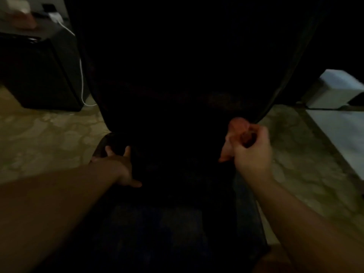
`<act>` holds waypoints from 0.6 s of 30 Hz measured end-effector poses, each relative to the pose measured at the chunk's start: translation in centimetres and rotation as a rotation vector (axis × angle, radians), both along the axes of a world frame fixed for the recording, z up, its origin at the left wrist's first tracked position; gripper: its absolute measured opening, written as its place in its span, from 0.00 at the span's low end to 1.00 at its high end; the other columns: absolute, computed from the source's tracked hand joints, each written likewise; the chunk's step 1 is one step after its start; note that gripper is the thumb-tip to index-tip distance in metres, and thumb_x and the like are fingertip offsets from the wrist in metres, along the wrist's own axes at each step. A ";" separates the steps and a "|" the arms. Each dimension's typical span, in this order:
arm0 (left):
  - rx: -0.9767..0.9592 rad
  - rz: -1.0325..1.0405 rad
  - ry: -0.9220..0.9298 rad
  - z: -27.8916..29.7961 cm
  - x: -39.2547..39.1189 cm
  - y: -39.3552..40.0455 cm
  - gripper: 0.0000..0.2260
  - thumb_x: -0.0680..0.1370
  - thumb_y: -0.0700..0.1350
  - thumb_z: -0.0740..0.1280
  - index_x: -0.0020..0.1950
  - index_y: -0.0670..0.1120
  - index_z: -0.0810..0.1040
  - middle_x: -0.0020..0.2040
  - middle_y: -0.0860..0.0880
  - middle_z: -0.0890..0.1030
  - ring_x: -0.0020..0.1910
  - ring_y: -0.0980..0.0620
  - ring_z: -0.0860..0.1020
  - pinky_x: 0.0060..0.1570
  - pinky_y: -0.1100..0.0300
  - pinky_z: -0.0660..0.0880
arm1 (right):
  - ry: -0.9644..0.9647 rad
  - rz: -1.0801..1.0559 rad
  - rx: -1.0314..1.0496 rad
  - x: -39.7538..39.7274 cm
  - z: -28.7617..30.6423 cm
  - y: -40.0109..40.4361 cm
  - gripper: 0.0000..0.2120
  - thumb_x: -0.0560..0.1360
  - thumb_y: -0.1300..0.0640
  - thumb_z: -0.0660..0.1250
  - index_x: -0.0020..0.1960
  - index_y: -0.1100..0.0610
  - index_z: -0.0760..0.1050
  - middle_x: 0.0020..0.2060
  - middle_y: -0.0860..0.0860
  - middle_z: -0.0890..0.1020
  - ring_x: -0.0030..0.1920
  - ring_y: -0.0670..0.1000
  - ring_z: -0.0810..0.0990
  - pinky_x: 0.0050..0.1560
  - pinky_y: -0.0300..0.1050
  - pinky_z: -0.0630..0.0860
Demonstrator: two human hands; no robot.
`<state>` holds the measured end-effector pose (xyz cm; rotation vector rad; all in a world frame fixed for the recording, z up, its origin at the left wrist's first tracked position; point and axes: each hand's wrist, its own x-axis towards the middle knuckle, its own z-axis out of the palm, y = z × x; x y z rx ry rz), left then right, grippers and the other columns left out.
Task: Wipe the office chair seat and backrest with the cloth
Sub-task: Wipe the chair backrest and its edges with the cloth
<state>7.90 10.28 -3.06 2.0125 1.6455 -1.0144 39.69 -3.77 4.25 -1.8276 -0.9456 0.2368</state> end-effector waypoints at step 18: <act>0.077 0.216 -0.007 -0.8 2.0 -0.6 0.70 0.65 0.68 0.80 0.80 0.56 0.24 0.81 0.30 0.32 0.80 0.24 0.35 0.73 0.22 0.52 | -0.623 0.018 0.354 3.2 6.9 6.3 0.10 0.71 0.59 0.73 0.52 0.50 0.82 0.51 0.57 0.78 0.51 0.60 0.79 0.52 0.54 0.78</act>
